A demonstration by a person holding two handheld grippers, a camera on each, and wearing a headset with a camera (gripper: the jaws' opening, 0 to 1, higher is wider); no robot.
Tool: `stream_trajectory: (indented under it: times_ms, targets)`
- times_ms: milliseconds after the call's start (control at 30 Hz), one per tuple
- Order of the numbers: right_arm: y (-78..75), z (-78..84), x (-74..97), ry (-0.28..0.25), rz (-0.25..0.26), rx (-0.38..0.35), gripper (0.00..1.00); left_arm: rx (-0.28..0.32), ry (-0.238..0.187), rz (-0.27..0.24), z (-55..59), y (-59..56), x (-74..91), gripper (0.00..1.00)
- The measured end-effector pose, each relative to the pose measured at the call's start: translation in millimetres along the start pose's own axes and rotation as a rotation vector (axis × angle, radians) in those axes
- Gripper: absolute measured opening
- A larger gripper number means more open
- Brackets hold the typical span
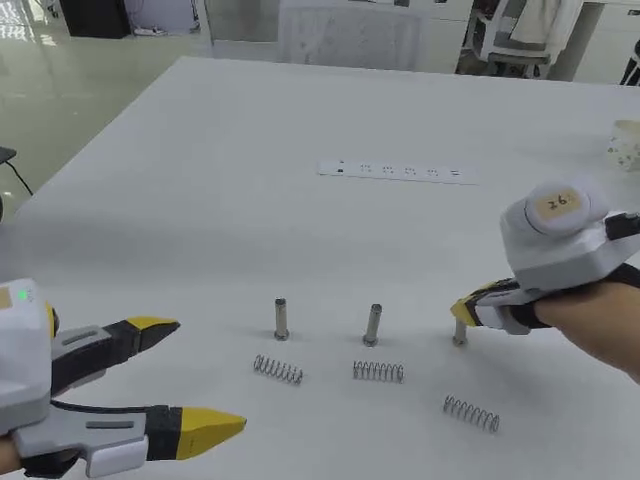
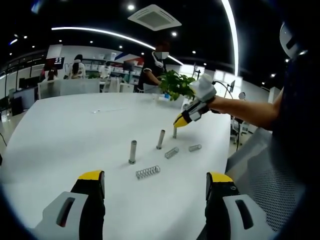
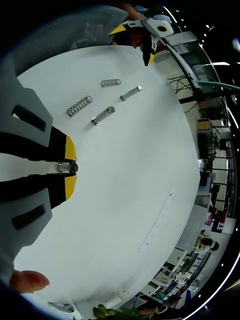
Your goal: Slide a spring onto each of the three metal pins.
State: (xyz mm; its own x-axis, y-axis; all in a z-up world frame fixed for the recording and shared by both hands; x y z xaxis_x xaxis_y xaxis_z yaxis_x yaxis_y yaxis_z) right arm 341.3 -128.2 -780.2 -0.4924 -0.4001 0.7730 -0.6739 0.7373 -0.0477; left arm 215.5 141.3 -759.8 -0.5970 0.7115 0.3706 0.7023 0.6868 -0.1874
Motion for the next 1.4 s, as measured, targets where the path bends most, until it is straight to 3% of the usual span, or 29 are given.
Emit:
stream_trajectory:
  times_ms: [400, 1400]
  targets:
    - [-1.1, 4.8, 3.8, -0.005, -0.008, -0.029, 0.06, -0.006, 0.001, 0.011, -1.3, -1.5, -1.6, 0.80]
    - [2.6, 7.4, 3.5, -0.009, -0.010, 0.030, 0.11, -0.005, -0.002, 0.016, -0.8, -1.0, -2.1, 0.80]
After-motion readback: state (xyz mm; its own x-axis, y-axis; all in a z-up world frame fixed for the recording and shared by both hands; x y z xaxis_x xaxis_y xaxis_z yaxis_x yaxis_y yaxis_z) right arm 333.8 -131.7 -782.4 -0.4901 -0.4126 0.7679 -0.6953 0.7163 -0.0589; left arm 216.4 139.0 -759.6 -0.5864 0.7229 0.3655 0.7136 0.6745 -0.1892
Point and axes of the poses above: the centre of the closed fingertips' face, and the gripper's own axes: x roughly backward along the fingers, y roughly to its left, z roughly out of its underside, the point moved 4 cm from there along x, roughly backward along the fingers, and after that the axes turned 1 degree about y, right-handed, at the moved point
